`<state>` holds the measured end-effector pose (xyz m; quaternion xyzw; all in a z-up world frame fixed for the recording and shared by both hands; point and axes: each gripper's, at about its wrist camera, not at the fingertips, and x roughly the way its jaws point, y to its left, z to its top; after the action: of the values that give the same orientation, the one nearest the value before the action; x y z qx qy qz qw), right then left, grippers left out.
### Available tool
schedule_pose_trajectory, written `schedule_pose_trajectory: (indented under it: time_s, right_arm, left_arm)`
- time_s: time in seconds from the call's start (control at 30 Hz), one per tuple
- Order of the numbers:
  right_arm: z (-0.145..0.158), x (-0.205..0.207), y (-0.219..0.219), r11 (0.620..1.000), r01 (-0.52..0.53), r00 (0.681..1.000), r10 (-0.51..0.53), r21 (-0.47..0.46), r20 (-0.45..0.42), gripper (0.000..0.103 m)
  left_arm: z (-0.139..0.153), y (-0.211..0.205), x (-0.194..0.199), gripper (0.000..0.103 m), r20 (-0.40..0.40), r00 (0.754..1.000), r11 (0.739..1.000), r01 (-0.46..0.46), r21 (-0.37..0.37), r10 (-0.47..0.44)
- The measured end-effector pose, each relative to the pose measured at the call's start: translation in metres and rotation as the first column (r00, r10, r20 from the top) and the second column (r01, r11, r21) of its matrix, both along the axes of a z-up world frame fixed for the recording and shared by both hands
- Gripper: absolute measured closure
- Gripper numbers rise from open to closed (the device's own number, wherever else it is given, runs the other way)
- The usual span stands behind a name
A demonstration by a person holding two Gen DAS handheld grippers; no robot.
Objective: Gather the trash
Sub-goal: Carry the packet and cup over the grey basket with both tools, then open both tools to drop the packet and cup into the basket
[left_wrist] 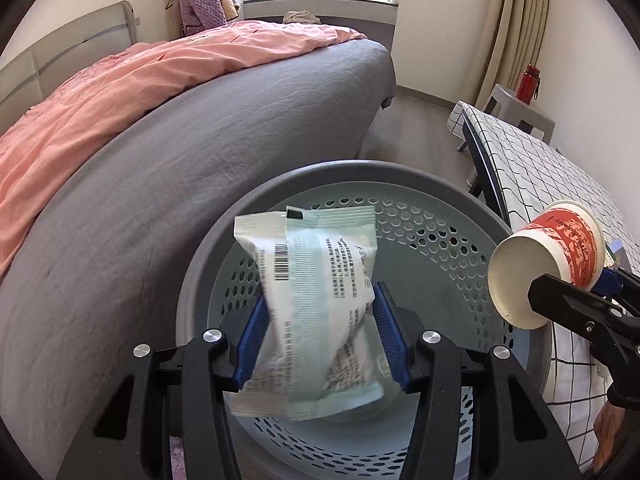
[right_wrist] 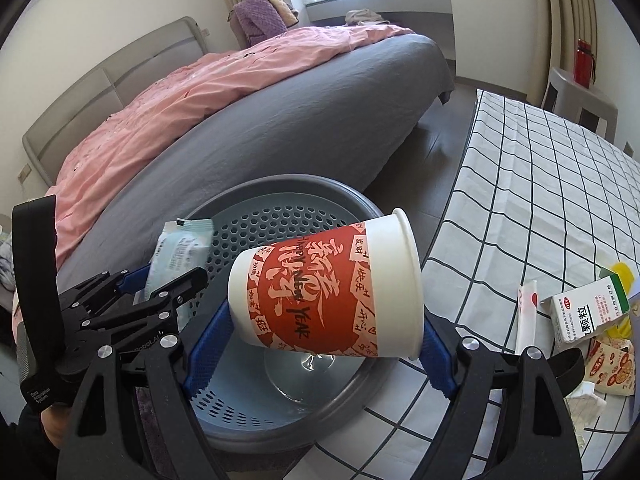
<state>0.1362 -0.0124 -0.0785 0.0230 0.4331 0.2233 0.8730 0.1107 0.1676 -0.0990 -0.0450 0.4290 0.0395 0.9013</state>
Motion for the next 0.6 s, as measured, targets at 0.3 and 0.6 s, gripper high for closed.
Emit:
schedule_pose_trajectory:
  time_s: [0.3,0.6]
  right_arm:
    - [0.007,0.003,0.008,1.000,-0.012,1.000,0.012,-0.004,0.028,0.019]
    - [0.010,0.000,0.006,1.000,0.002,0.999,-0.002,-0.004,0.036,0.018]
  left_arm:
    - [0.002,0.009,-0.002,0.049,0.008,1.000,0.999,-0.020,-0.034,0.020]
    - [0.003,0.012,-0.005,0.042,0.016,0.999,0.999,-0.045,-0.030,0.046]
